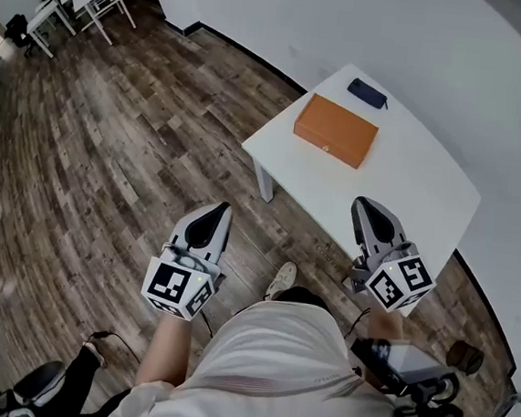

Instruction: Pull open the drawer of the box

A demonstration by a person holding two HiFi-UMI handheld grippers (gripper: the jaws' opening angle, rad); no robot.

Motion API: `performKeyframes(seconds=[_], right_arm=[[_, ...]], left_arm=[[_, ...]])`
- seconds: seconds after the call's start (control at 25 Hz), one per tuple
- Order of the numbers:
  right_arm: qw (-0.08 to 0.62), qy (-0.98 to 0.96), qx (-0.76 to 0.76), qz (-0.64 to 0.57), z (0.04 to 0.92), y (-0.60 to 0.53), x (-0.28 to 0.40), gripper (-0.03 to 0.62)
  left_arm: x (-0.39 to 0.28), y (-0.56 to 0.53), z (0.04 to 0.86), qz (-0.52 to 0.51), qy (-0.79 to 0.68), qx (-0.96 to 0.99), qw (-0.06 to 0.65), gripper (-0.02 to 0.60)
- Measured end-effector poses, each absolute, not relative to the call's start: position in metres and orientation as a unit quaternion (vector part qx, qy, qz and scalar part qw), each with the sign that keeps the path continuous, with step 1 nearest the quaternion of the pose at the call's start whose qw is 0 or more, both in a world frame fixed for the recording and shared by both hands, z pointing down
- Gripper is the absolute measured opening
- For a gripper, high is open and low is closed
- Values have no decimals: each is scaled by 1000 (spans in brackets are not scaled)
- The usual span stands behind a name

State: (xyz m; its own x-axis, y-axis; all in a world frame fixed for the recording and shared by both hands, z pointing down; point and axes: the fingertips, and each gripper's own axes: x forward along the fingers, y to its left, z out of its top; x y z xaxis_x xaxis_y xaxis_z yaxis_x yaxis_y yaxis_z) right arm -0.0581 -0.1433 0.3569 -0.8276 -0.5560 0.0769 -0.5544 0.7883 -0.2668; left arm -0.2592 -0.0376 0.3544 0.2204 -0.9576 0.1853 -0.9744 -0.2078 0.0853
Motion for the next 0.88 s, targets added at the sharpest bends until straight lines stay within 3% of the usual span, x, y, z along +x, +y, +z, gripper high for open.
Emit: performKeyframes(seconds=[0.32, 0.88], right_arm=[[15, 934, -332, -131, 345, -199, -52, -2], [-27, 866, -468, -176, 410, -223, -11, -2]], left_arm=[[-242, -114, 353, 67, -574, 812, 82, 11], [-211, -239, 417, 98, -471, 868, 127, 12]])
